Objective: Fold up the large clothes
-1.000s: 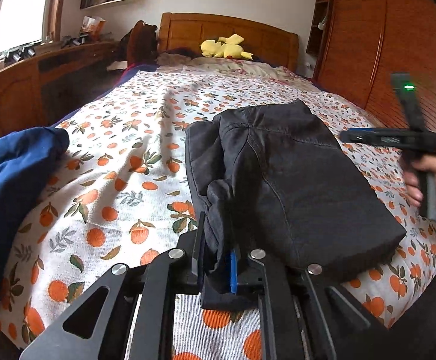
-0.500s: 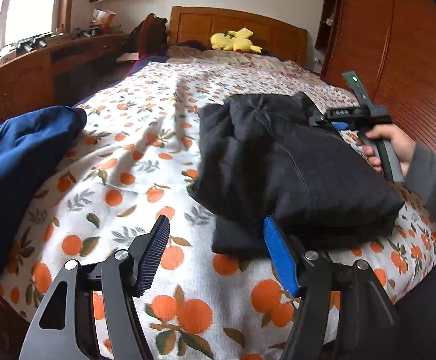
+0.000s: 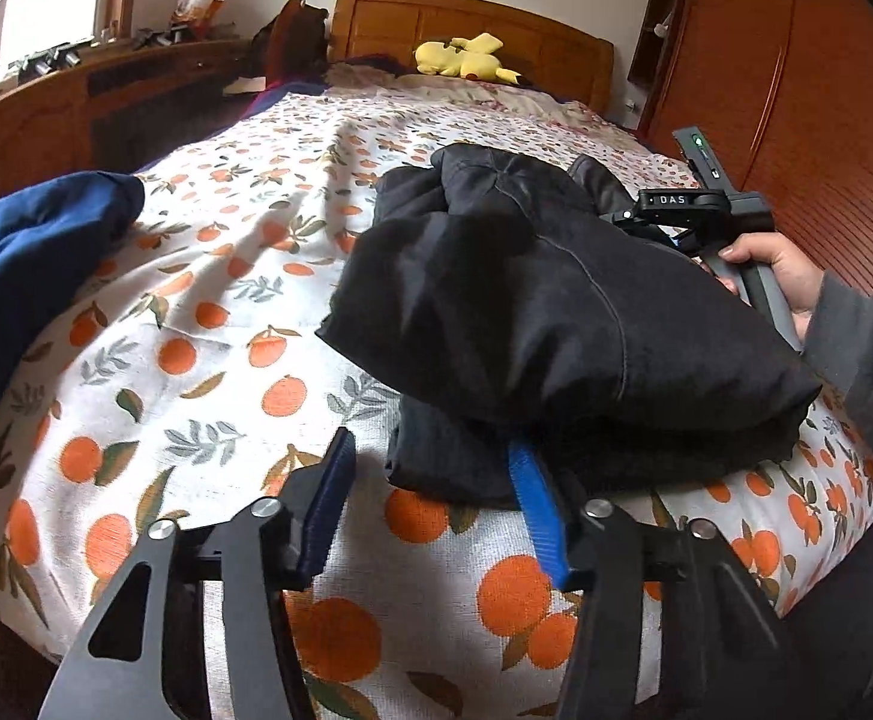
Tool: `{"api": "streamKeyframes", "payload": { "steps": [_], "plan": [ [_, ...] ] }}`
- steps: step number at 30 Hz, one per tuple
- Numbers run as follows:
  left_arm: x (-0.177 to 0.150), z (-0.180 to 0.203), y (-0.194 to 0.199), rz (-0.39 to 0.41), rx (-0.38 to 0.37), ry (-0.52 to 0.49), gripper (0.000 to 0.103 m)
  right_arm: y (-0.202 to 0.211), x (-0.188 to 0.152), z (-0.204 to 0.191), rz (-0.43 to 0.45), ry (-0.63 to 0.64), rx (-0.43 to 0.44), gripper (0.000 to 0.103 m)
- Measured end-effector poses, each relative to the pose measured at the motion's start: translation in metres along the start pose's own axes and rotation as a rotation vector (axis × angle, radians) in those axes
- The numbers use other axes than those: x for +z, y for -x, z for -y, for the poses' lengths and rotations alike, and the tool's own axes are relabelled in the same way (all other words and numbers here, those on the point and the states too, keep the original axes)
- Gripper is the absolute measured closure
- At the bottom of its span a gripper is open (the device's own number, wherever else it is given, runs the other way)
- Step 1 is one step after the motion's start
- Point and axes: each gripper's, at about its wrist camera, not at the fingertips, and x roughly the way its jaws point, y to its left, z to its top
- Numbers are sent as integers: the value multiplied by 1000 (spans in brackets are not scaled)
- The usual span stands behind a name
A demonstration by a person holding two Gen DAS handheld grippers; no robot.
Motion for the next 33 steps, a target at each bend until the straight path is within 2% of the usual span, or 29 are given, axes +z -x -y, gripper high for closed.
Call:
{"api": "streamKeyframes", "payload": {
  "steps": [6, 8, 10, 13, 17, 21, 33],
  "plan": [
    [0, 2, -5, -2, -49, 21, 67, 0, -2, -1, -7, -29, 43, 37],
    [0, 2, -5, 1, -62, 24, 85, 6, -3, -3, 4, -31, 43, 46],
    [1, -1, -5, -5, -91, 38, 90, 12, -4, -9, 17, -9, 18, 58],
    [3, 1, 1, 20, -87, 28, 94, 24, -6, -17, 55, 17, -14, 67],
    [7, -3, 15, 61, -119, 56, 95, 45, -6, -36, 122, 54, -41, 71],
    [13, -9, 29, 99, -105, 53, 96, 66, -3, -67, 180, 99, -38, 72],
    [33, -68, 90, 228, 29, 69, 96, 68, 28, -184, 236, 214, 16, 72]
  ]
}}
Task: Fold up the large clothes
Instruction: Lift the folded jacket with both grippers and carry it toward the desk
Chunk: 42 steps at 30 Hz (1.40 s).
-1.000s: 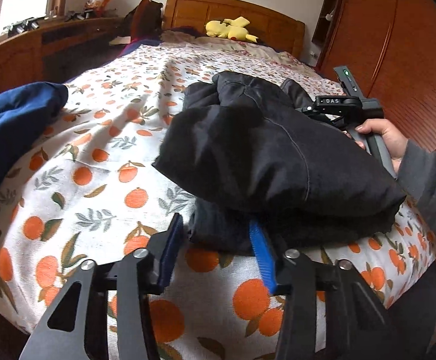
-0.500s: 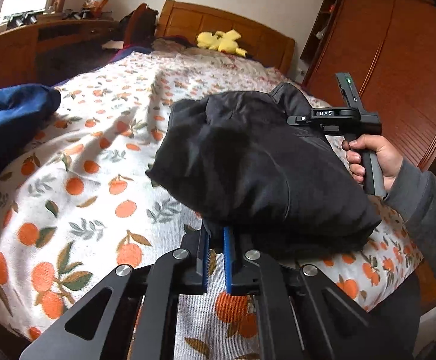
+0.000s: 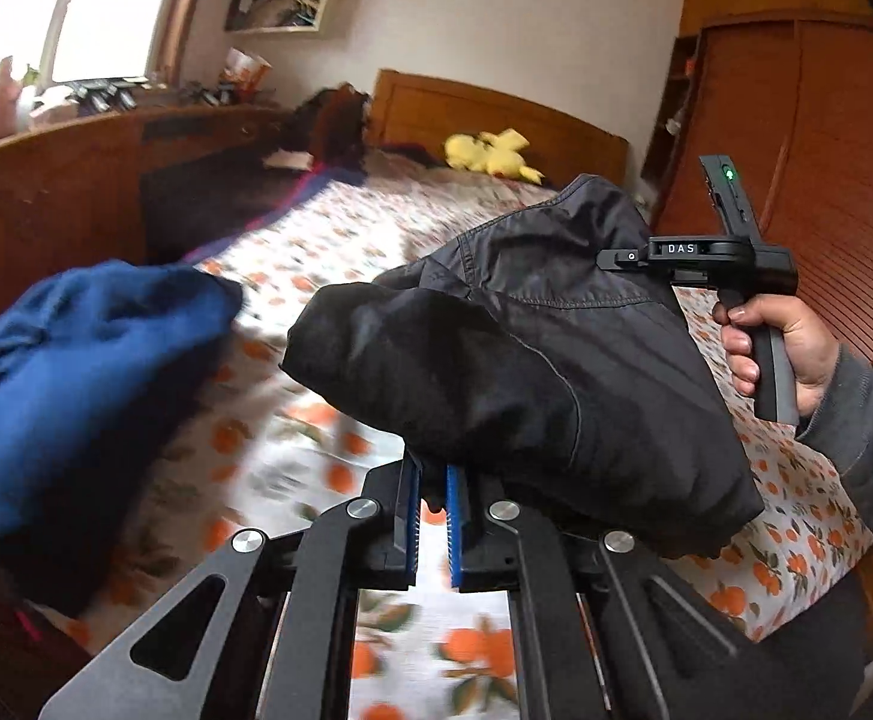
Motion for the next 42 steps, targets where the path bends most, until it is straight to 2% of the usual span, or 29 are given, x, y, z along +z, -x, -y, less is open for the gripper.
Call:
{"api": "streamKeyframes", "payload": {
  "steps": [7, 11, 21, 25, 28, 31, 34, 36, 38, 42],
  "plan": [
    [26, -59, 42, 83, 106, 50, 96, -19, 46, -88, 27, 83, 71, 72],
    [45, -98, 74, 129, 198, 65, 96, -38, 71, -153, 33, 127, 133, 72],
    [77, -192, 147, 190, 431, 107, 97, -83, 92, -295, 26, 192, 320, 72],
    [83, -228, 164, 194, 514, 126, 97, -101, 92, -324, 13, 179, 367, 72],
    [79, -256, 151, 141, 542, 159, 97, -122, 85, -338, -4, 193, 347, 71],
    [64, -273, 132, 72, 555, 182, 96, -156, 65, -345, -83, 238, 275, 69],
    [52, -281, 128, 55, 583, 193, 96, -179, 47, -342, -147, 284, 185, 64],
    [48, -283, 126, 46, 592, 194, 96, -182, 42, -332, -149, 258, 185, 57],
    [48, -291, 122, 18, 610, 182, 94, -175, 37, -330, -136, 298, 160, 49],
    [38, -290, 129, 12, 636, 205, 87, -148, 28, -320, -75, 395, 137, 47]
  ]
}}
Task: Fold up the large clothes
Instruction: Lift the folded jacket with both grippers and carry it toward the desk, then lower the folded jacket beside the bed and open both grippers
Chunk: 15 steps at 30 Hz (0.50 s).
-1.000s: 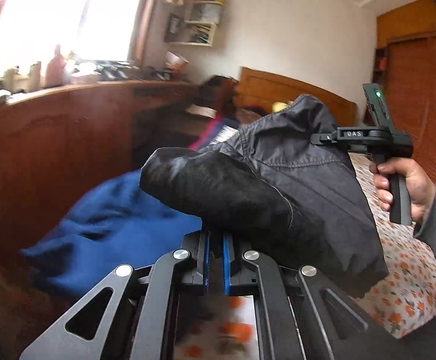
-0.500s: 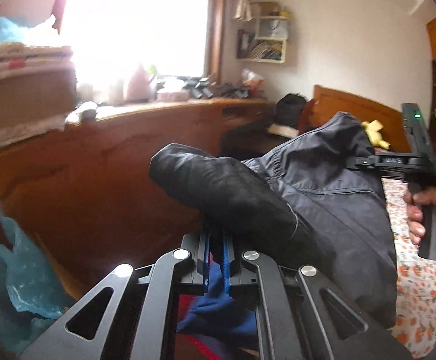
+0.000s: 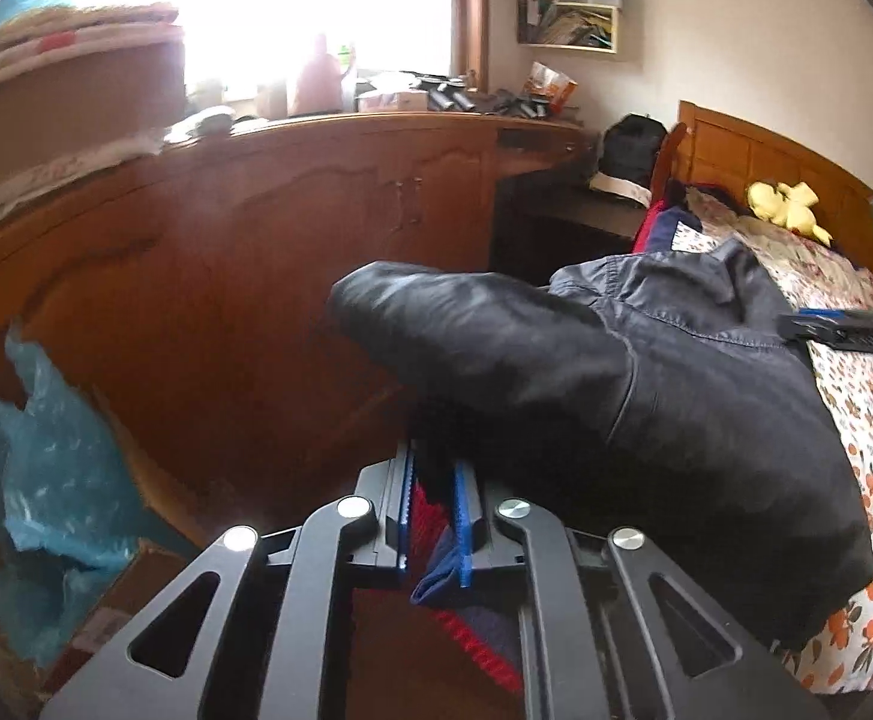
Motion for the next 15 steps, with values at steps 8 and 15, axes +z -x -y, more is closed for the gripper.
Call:
{"api": "streamKeyframes", "payload": {
  "steps": [8, 15],
  "plan": [
    [-17, 16, 40, 21, 15, -6, 87, 71, -38, 5, 71, 44, 40, 47],
    [-19, 64, 81, 67, -52, -32, 72, 133, -67, 19, 115, 13, 52, 47]
  ]
}}
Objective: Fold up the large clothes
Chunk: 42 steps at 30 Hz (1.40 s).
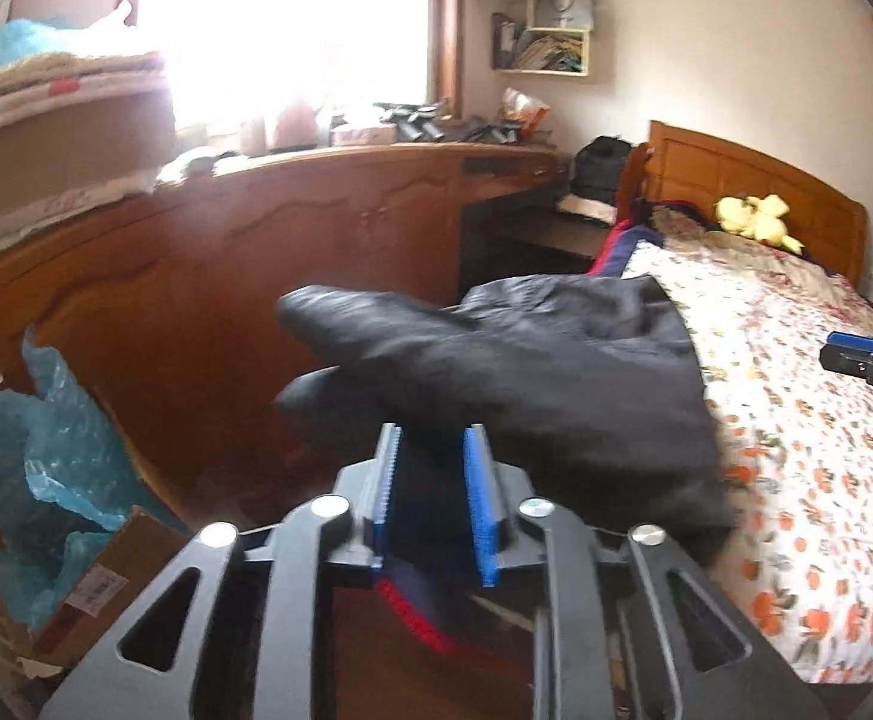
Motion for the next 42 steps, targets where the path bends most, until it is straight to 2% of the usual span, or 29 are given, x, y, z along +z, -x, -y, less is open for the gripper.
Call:
{"api": "streamKeyframes", "payload": {
  "steps": [1, 3, 4, 5, 7, 12, 18, 21, 27, 37, 42],
  "plan": [
    [1, 10, 6, 9, -10, -9, 65, 7, -2, 2, 4, -3, -1, 47],
    [2, 27, 15, 21, -24, -26, 41, 28, -9, 10, 19, -17, -6, 47],
    [3, 37, 21, 34, -31, -35, 20, 36, -13, 13, 23, -21, -7, 47],
    [3, 47, 27, 51, -44, -45, 11, 47, -17, 18, 31, -25, -13, 47],
    [4, 66, 35, 61, -65, -68, 2, 64, -24, 24, 44, -27, -31, 47],
    [7, 116, 48, 74, -121, -108, 2, 111, -42, 46, 79, -62, -68, 45],
    [6, 162, 55, 69, -198, -135, 2, 158, -69, 72, 118, -101, -145, 23],
    [3, 191, 59, 66, -244, -165, 2, 177, -87, 86, 121, -131, -181, 21],
    [-10, 235, 67, 49, -314, -195, 2, 216, -126, 104, 136, -151, -265, 10],
    [-47, 313, 91, 23, -434, -208, 2, 292, -210, 126, 164, -267, -356, 7],
    [-72, 351, 103, -12, -470, -264, 2, 324, -248, 128, 170, -318, -431, 7]
  ]
}}
